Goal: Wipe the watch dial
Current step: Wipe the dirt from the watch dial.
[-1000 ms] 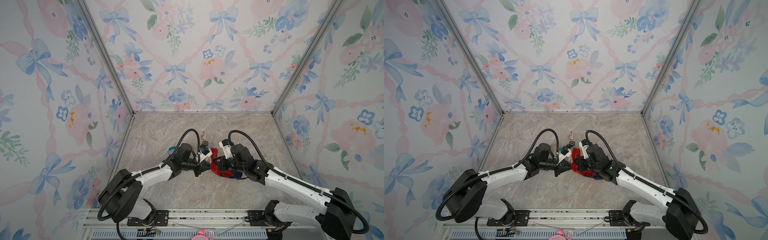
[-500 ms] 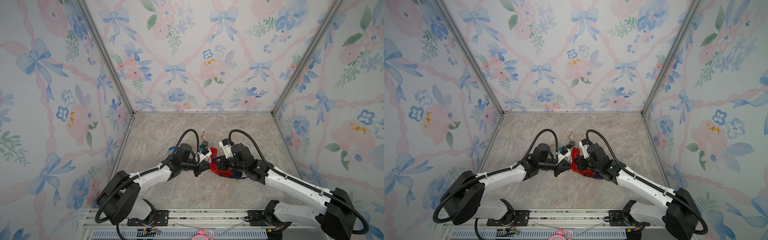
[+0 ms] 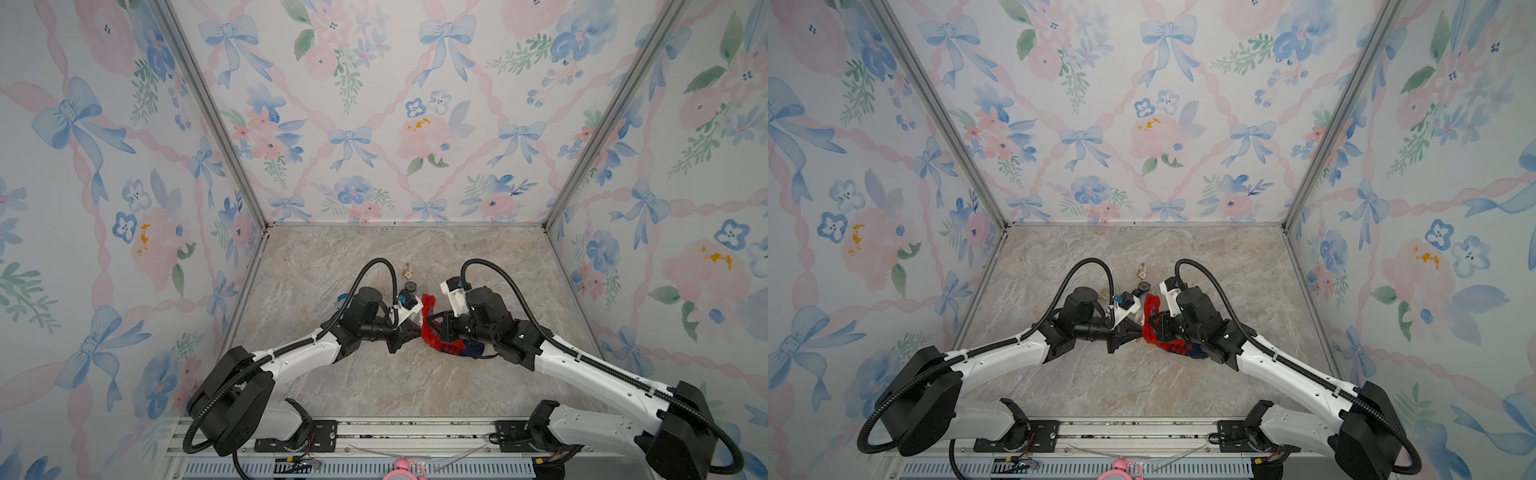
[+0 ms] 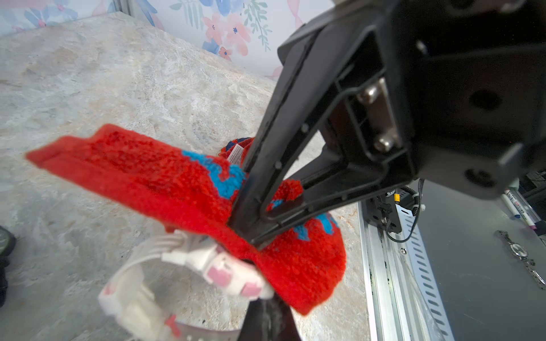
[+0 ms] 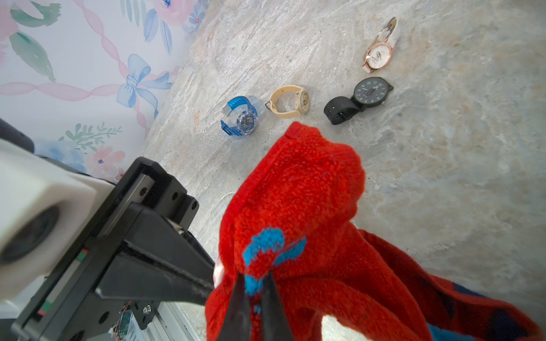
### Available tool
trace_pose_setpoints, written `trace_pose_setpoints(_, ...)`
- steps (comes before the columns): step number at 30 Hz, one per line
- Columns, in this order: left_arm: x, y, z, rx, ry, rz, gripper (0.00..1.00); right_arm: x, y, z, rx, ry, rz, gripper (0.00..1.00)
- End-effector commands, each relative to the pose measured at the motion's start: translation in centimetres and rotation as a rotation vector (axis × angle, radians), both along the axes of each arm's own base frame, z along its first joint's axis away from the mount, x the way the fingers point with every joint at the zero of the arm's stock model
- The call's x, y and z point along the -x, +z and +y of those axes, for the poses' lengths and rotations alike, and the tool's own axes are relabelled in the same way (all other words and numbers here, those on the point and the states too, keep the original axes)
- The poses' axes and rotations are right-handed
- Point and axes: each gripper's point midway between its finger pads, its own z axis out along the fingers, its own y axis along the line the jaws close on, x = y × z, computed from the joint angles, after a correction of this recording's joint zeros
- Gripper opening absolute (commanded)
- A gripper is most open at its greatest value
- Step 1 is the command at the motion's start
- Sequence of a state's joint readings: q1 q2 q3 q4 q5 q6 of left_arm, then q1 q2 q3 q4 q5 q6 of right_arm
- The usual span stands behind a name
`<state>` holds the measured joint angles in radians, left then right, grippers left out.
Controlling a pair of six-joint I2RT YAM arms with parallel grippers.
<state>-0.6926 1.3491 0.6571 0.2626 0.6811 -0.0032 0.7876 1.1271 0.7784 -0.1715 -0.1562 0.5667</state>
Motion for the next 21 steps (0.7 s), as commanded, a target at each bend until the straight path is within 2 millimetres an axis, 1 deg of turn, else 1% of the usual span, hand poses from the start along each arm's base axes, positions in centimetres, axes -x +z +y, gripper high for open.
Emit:
trace_pose_setpoints(1,0.2,2.2,-0.5,0.063,-0.031,-0.066,0.00,1.7,-0.6,0.7,0.001,0.051,0.037,0.00)
trace_pose_setpoints(6,0.2,1.9,-0.6,0.058,-0.034,-0.059,0.00,2.6,1.7,2.3,-0.037,0.106,0.005,0.00)
trace_pose_setpoints(9,0.3,1.8,-0.7,0.057,-0.039,-0.055,0.00,2.0,2.2,2.0,-0.025,0.083,-0.024,0.00)
trace_pose_setpoints(11,0.4,1.9,-0.6,0.061,-0.041,-0.056,0.00,1.3,1.8,1.3,-0.003,0.056,-0.024,0.00)
trace_pose_setpoints(15,0.6,2.2,-0.4,0.065,-0.036,-0.068,0.00,0.3,0.1,-0.1,0.029,0.012,0.007,0.00)
trace_pose_setpoints(18,0.6,2.5,-0.2,0.069,-0.028,-0.082,0.00,0.5,-1.1,-0.5,0.035,0.010,0.034,0.00)
trace_pose_setpoints(21,0.3,2.6,-0.1,0.070,-0.021,-0.083,0.00,1.3,-1.2,-0.1,0.012,0.029,0.054,0.00)
